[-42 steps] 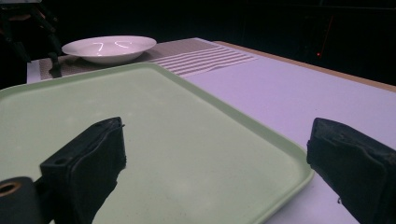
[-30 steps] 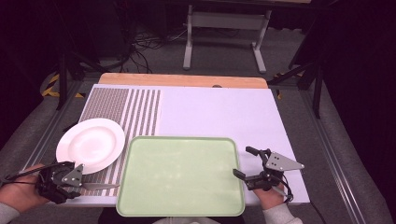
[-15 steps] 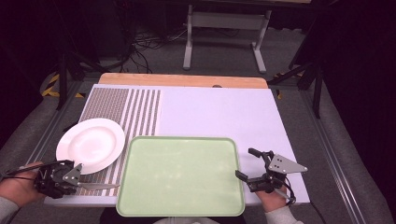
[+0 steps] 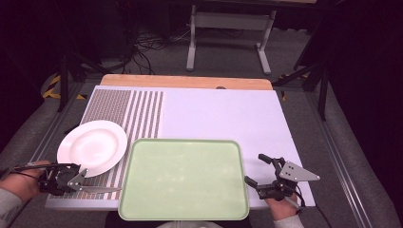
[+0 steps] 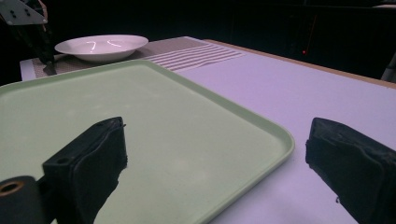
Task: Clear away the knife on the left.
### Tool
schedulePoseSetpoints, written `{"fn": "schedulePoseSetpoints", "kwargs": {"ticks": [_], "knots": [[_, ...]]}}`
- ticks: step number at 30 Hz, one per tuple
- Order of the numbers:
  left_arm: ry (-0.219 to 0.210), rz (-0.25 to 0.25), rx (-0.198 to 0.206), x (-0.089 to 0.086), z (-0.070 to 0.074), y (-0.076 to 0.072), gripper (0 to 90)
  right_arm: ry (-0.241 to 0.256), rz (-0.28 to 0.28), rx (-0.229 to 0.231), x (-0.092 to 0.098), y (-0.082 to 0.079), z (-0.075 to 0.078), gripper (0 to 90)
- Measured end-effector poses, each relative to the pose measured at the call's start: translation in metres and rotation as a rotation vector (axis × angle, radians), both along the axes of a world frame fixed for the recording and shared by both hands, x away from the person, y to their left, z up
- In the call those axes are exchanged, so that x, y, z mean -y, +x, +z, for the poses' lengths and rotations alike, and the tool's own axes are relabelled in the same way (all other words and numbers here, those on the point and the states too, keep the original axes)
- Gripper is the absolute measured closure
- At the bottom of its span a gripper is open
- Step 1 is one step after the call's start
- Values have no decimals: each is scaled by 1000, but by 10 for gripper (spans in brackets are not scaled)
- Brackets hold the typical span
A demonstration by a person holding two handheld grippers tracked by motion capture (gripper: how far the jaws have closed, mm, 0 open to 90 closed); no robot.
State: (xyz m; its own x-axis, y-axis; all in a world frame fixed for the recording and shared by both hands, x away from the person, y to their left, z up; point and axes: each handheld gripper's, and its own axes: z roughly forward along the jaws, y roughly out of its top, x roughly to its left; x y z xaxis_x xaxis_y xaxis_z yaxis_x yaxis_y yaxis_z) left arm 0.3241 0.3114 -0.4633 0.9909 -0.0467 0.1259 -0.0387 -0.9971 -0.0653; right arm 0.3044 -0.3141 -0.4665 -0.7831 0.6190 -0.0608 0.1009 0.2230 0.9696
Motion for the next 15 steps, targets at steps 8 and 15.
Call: {"fn": "schedulePoseSetpoints", "kwargs": {"ticks": [8, 15], "knots": [[3, -7, 17, 0, 0, -2, 801, -2, -1, 1, 1, -1, 0, 57], [-10, -5, 35, -1, -1, -5, 803, -1, 4, -2, -1, 0, 0, 57]]}}
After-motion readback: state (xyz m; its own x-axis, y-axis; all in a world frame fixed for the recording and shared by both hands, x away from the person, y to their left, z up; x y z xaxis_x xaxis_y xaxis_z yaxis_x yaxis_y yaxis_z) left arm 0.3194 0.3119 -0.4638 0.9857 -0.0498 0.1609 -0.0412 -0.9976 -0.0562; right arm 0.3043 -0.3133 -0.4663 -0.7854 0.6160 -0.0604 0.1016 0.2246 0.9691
